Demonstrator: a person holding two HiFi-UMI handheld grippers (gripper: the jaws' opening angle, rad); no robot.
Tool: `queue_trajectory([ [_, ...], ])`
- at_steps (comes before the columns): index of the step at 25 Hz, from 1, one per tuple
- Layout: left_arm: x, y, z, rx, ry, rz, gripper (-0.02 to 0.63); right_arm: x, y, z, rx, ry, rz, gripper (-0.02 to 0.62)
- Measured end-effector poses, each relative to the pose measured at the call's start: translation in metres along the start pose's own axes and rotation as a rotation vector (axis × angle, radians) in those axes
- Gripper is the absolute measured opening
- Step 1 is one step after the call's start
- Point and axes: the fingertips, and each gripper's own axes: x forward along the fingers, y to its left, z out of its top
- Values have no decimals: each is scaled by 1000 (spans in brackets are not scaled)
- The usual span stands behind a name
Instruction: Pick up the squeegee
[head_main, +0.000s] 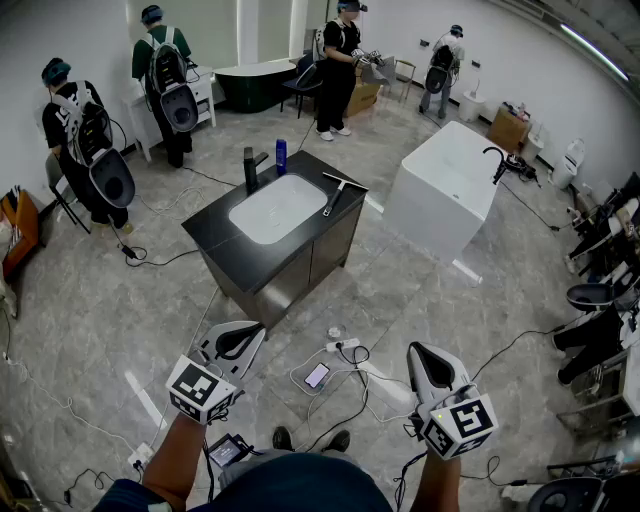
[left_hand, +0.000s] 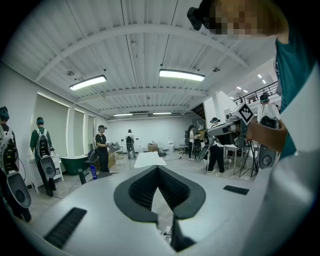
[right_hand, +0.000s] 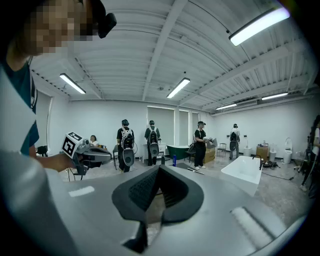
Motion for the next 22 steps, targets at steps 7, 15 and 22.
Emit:
queue_trajectory([
  [7,-8,5,0,-1,0,-8,6,0,9,2,5,3,-13,8],
  [15,-11,17,-12,-5,-2,-28,6,10,13,-5,34,-13,-60,8],
  [22,-20,30,-12,-9,-19,-37,6,15,25,10,61,-64,-72,9],
])
